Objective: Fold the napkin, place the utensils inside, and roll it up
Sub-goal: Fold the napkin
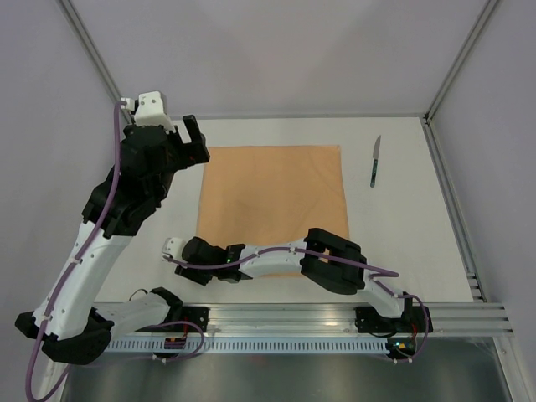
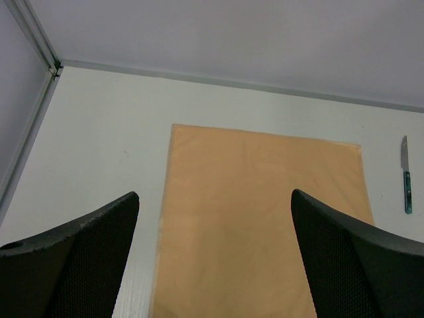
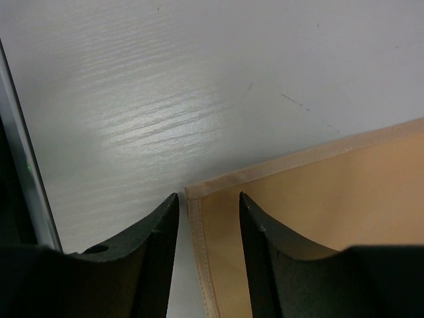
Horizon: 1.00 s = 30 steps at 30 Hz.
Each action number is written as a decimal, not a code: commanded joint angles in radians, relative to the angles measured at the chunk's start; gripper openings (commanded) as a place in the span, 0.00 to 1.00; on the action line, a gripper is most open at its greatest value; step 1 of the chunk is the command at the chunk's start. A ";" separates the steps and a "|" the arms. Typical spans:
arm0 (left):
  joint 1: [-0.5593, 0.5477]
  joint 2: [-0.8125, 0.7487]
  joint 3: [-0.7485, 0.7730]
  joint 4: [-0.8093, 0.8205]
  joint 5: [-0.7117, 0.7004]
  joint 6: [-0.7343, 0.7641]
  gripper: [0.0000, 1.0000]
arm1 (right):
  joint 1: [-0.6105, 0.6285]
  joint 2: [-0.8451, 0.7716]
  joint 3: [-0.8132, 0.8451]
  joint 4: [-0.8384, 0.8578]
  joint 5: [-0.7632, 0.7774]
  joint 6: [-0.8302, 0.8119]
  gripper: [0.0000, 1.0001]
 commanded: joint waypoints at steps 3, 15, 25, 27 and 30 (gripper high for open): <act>-0.004 -0.010 -0.018 -0.006 -0.029 -0.019 1.00 | 0.002 0.029 0.055 0.007 0.042 0.009 0.48; -0.003 -0.029 -0.037 -0.006 -0.040 -0.013 1.00 | 0.003 0.040 0.063 -0.004 0.052 0.003 0.26; -0.004 -0.050 -0.035 -0.003 -0.045 -0.014 1.00 | 0.003 -0.007 0.107 -0.047 0.028 0.012 0.08; -0.004 -0.058 -0.037 -0.003 -0.048 -0.016 1.00 | 0.003 -0.018 0.116 -0.064 0.014 0.049 0.07; -0.004 -0.060 -0.037 0.000 -0.045 -0.022 1.00 | 0.005 -0.029 0.138 -0.079 0.005 0.061 0.06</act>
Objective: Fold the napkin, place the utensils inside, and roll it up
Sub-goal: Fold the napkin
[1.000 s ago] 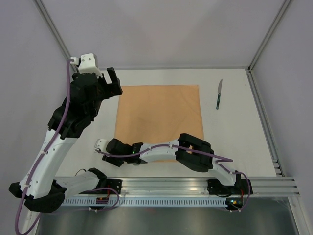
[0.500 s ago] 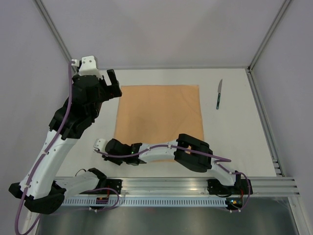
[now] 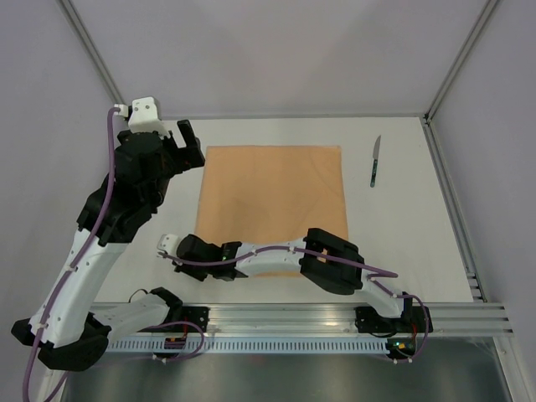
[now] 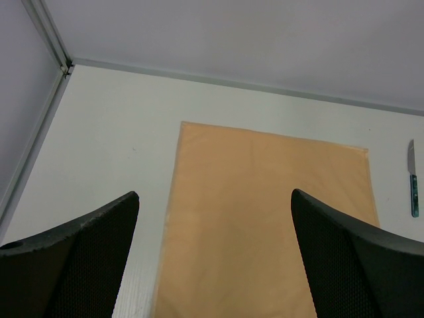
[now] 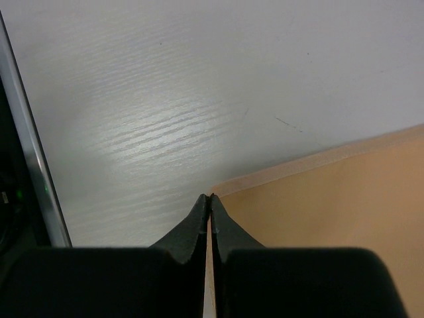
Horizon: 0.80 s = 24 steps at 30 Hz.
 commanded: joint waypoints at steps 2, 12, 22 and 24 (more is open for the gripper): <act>-0.004 -0.016 0.002 0.004 -0.015 -0.022 1.00 | 0.004 -0.059 0.070 -0.038 -0.007 0.040 0.06; -0.003 -0.015 0.002 0.015 -0.012 -0.024 1.00 | -0.010 -0.115 0.056 -0.038 0.032 0.022 0.01; -0.004 -0.018 -0.009 0.035 -0.011 -0.033 1.00 | -0.132 -0.226 -0.031 -0.007 0.045 0.008 0.01; -0.004 -0.018 -0.010 0.044 -0.007 -0.033 1.00 | -0.175 -0.255 -0.051 -0.004 0.047 0.008 0.00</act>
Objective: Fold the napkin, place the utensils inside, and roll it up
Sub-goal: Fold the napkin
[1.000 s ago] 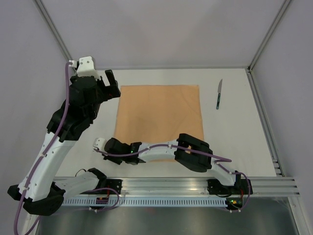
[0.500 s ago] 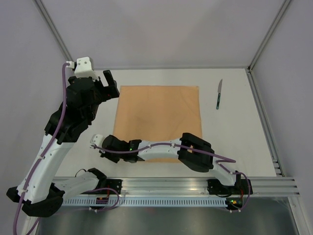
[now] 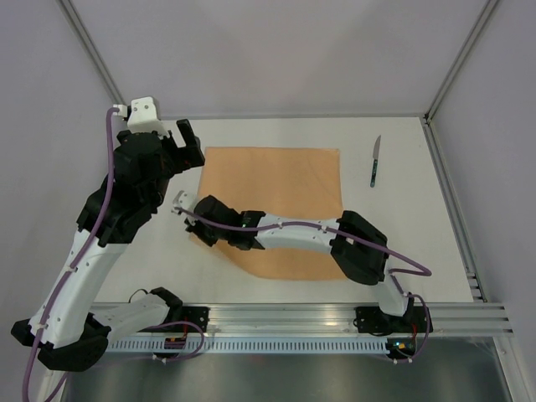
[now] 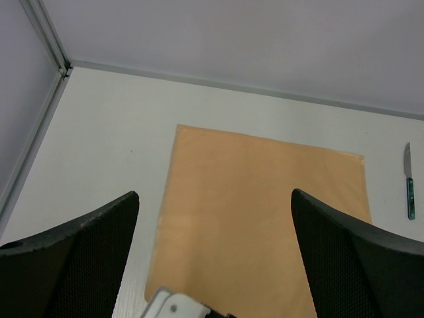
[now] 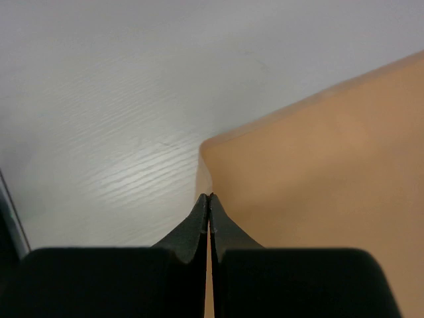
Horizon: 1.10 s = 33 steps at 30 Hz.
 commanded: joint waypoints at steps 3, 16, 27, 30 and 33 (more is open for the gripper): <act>-0.004 -0.011 -0.012 0.045 -0.008 -0.026 1.00 | -0.131 -0.128 -0.063 0.031 0.037 -0.002 0.00; -0.004 -0.011 -0.064 0.122 0.026 -0.024 1.00 | -0.412 -0.255 -0.242 0.086 0.060 -0.073 0.00; -0.004 -0.017 -0.108 0.157 0.032 -0.018 1.00 | -0.607 -0.263 -0.298 0.120 0.067 -0.127 0.00; -0.001 -0.018 -0.116 0.160 0.031 -0.016 1.00 | -0.653 -0.254 -0.295 0.146 0.061 -0.128 0.00; -0.001 -0.017 -0.125 0.165 0.032 -0.015 1.00 | -0.690 -0.243 -0.289 0.149 0.054 -0.133 0.00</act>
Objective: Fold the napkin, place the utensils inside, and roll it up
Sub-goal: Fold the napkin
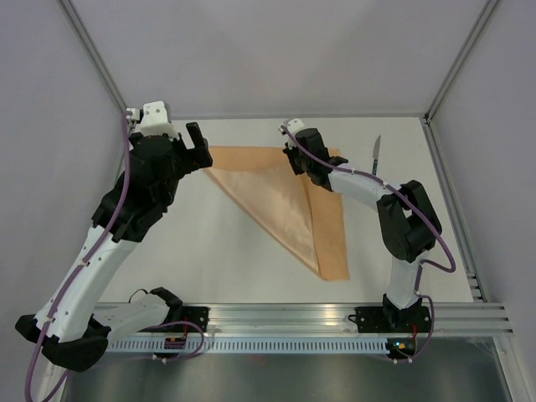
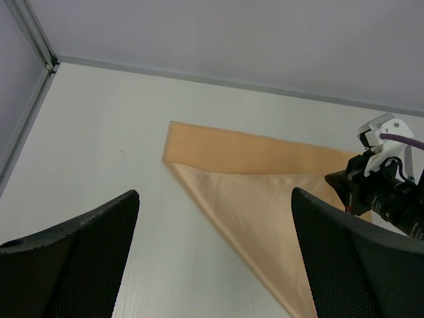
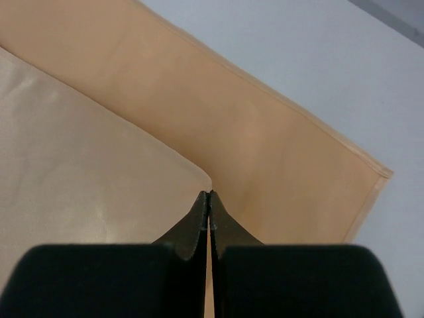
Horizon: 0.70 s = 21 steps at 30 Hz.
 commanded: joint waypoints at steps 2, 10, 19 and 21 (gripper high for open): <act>-0.003 -0.015 -0.011 0.045 0.021 -0.013 1.00 | -0.048 -0.017 0.007 0.054 0.012 -0.022 0.00; -0.001 -0.009 -0.014 0.048 0.024 -0.010 1.00 | -0.113 0.011 0.009 0.077 0.012 -0.025 0.01; -0.003 0.004 -0.020 0.056 0.023 -0.004 1.00 | -0.172 0.063 0.029 0.088 0.009 -0.028 0.00; -0.003 0.006 -0.022 0.058 0.024 -0.001 1.00 | -0.185 0.069 0.035 0.089 0.007 -0.028 0.00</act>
